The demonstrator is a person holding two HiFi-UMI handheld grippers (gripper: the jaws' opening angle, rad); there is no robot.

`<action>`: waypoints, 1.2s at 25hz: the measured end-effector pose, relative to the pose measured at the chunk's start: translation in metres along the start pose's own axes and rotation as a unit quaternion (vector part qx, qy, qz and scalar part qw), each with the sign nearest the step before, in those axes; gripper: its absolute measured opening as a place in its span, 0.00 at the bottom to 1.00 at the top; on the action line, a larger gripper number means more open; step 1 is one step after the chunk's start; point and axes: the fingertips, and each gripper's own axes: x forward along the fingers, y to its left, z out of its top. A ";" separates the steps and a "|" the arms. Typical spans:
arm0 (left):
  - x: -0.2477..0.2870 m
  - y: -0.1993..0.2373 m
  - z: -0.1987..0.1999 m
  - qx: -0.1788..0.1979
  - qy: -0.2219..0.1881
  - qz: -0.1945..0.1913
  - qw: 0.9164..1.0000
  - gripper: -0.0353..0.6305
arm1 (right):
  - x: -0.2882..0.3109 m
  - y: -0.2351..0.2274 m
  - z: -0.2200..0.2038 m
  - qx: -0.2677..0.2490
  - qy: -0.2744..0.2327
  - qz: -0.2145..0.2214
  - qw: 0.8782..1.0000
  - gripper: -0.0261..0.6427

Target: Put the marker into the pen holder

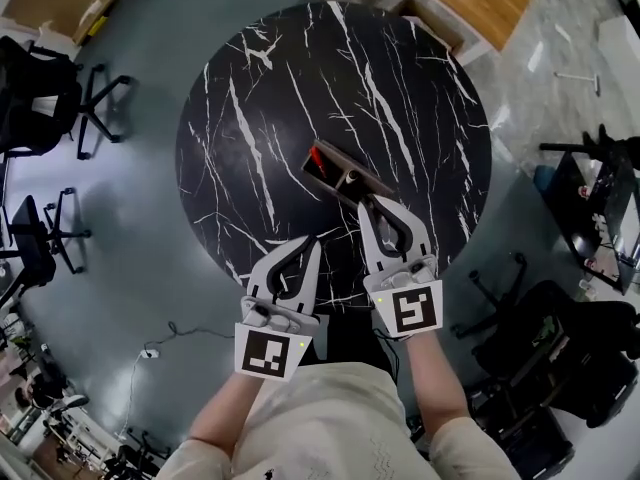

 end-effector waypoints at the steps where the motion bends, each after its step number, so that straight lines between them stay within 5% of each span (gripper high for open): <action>1: 0.000 -0.001 0.003 0.002 -0.004 -0.002 1.000 0.07 | -0.004 0.001 0.003 0.003 0.000 -0.002 1.000 0.09; 17: -0.033 -0.021 0.047 0.041 -0.067 -0.033 0.996 0.07 | -0.078 0.046 0.041 0.009 0.025 0.031 0.999 0.06; 30: -0.063 -0.049 0.065 0.050 -0.089 -0.060 0.993 0.07 | -0.133 0.063 0.062 0.014 0.018 -0.007 1.000 0.06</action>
